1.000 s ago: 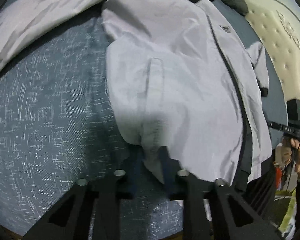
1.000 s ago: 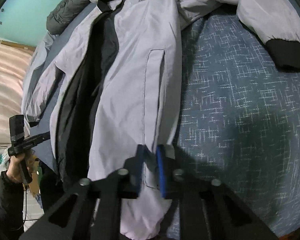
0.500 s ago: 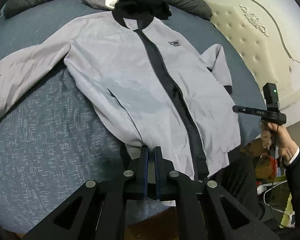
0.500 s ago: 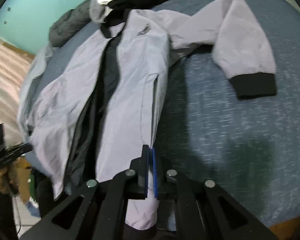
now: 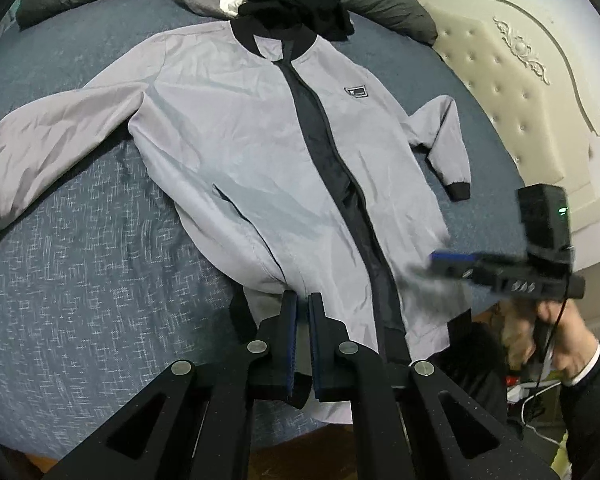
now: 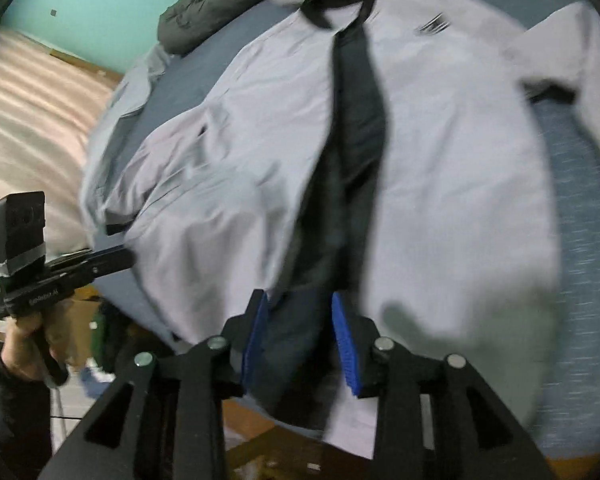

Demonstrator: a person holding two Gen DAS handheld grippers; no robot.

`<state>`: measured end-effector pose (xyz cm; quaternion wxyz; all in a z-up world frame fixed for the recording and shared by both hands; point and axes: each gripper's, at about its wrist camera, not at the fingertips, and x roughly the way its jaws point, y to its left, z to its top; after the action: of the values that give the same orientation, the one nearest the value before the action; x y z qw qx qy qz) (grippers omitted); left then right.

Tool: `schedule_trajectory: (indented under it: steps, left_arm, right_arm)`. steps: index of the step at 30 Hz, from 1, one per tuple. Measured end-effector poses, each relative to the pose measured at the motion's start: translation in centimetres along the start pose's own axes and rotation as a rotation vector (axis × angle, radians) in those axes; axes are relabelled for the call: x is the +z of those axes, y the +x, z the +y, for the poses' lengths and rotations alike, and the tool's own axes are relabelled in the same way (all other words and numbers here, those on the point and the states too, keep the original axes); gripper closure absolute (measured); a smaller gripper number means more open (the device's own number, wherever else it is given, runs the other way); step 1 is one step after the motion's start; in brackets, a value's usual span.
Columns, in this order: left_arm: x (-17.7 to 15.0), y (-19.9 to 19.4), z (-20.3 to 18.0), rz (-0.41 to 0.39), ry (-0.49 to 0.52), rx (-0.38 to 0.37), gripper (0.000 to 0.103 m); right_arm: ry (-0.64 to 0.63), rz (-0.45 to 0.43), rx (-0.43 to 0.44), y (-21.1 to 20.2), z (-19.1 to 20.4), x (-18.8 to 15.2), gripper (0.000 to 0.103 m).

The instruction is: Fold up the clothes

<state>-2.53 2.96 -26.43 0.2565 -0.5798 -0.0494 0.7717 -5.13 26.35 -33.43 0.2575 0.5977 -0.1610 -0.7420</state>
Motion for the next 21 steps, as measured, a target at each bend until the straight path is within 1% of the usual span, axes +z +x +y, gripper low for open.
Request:
schedule_trajectory:
  steps: [2,7,11,14,17,21]
  left_arm:
    - [-0.1,-0.2,-0.1,-0.004,0.002,-0.001,0.097]
    - [-0.1,0.0,-0.4,-0.015,-0.003,-0.011,0.097]
    - [-0.3,-0.1,-0.3,-0.018,-0.007,-0.017,0.097]
    - [-0.3,-0.3,-0.2,-0.022,-0.008,-0.019,0.097]
    - [-0.3,-0.5,-0.2,-0.029,-0.011,-0.023,0.097]
    - [0.1,-0.9,-0.4,-0.038,-0.008,-0.033,0.099]
  right_arm:
    - [0.01,0.017,0.029,1.5,0.9,0.0,0.069]
    - [0.043,0.057,0.058,4.8,1.5,-0.4,0.069]
    - [0.064,0.063,0.069,6.0,1.3,-0.8,0.07]
    - [0.071,0.058,0.074,6.1,0.9,-1.0,0.094]
    - [0.064,0.04,0.071,5.4,0.7,-0.7,0.1]
    - [0.057,0.021,0.056,4.4,0.4,-0.3,0.101]
